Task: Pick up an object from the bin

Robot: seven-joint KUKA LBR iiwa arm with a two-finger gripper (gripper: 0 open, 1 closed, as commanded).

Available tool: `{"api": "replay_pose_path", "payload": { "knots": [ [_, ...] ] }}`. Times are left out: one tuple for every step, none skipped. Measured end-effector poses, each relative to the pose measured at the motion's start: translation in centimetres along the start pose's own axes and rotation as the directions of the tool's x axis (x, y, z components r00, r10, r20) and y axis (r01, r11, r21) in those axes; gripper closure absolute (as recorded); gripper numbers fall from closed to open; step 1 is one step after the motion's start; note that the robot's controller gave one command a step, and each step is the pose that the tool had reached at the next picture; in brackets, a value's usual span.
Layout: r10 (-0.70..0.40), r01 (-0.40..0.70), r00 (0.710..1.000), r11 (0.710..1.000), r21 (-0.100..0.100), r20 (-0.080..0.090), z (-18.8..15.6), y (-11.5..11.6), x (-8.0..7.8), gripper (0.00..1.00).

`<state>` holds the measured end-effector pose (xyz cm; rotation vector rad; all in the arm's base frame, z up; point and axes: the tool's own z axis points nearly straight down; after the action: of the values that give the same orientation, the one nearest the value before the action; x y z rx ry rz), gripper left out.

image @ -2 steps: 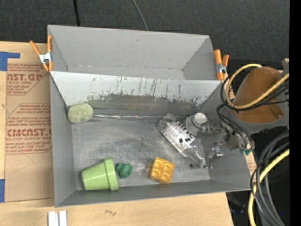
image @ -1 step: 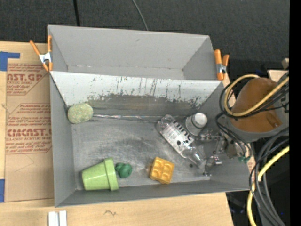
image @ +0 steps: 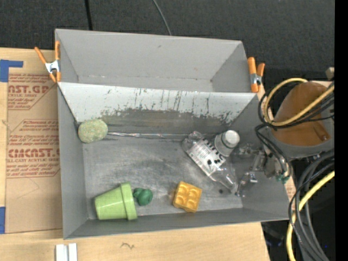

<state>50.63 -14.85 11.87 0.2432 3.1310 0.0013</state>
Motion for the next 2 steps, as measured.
{"api": "replay_pose_path", "payload": {
  "knots": [
    [0.008, -0.008, 1.000, 1.000, 0.001, 0.002, 4.43, 0.09, -1.60, 0.00],
    [0.384, -0.384, 0.923, 0.923, -0.002, -0.003, 4.85, 0.23, -2.42, 1.00]
  ]
}}
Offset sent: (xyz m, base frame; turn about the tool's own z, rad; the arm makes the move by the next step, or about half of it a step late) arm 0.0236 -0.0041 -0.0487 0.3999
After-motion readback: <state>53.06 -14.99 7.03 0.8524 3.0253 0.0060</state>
